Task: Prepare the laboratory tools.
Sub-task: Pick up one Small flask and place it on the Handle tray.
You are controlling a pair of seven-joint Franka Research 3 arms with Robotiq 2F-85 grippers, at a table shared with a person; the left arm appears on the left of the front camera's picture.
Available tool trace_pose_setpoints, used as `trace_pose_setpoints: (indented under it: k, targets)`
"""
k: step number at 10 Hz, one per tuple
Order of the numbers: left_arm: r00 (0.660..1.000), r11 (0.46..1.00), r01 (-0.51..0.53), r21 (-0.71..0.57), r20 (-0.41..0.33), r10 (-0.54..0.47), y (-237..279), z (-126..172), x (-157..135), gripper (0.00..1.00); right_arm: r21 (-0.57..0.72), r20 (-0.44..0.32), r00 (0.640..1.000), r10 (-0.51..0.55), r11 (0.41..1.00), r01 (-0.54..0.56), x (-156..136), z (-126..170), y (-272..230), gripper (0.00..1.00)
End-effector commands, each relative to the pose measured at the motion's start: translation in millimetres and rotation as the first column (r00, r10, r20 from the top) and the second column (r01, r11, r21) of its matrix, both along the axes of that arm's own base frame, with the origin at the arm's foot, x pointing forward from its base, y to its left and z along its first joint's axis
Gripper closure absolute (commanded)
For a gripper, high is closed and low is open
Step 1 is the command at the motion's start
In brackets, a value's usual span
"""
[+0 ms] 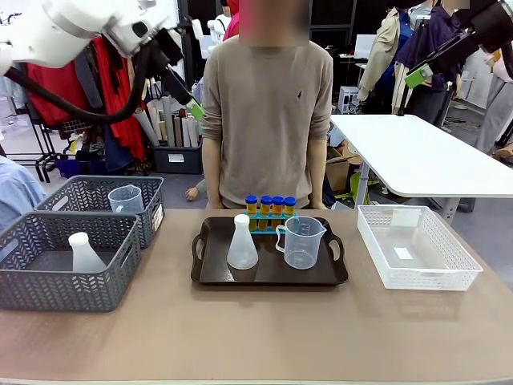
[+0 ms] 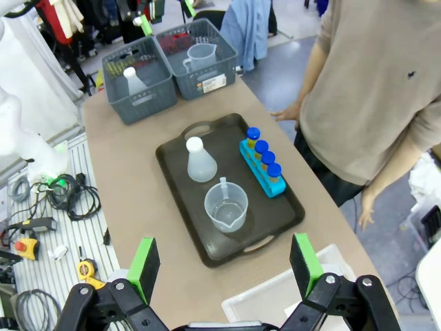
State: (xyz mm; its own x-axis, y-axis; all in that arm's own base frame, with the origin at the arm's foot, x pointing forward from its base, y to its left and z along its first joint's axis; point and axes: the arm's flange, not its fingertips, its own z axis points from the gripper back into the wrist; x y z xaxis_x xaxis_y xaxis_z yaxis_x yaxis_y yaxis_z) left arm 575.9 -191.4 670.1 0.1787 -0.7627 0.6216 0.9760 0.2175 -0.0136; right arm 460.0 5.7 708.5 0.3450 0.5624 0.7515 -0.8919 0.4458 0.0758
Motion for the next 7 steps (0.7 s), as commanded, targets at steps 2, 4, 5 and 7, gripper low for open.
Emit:
trace_pose_setpoints:
  k: [2, 4, 5, 7]
  targets:
    - [0.994, 0.997, -0.078, -0.020, 0.079, 0.080, 24.7, 6.3, -31.3, 0.00, 0.005, 0.004, 1.000, 0.005, 1.000, -0.005, -0.8, 0.8, 1.3, 0.00]
    - [0.993, 0.997, -0.039, -0.071, 0.110, 0.046, 41.0, 21.3, -36.1, 0.00, 0.005, 0.004, 1.000, 0.005, 1.000, -0.005, -0.8, 0.8, 1.3, 0.00]
    - [0.996, 0.995, -0.026, -0.098, 0.088, 0.035, 43.9, 26.7, -36.3, 0.00, 0.005, 0.004, 1.000, 0.005, 1.000, -0.005, -0.8, 0.8, 1.3, 0.00]
    - [0.995, 0.995, 0.001, -0.096, 0.096, 0.008, 55.1, 46.4, -39.5, 0.00, 0.005, 0.004, 1.000, 0.005, 1.000, -0.005, -0.8, 0.8, 1.3, 0.00]
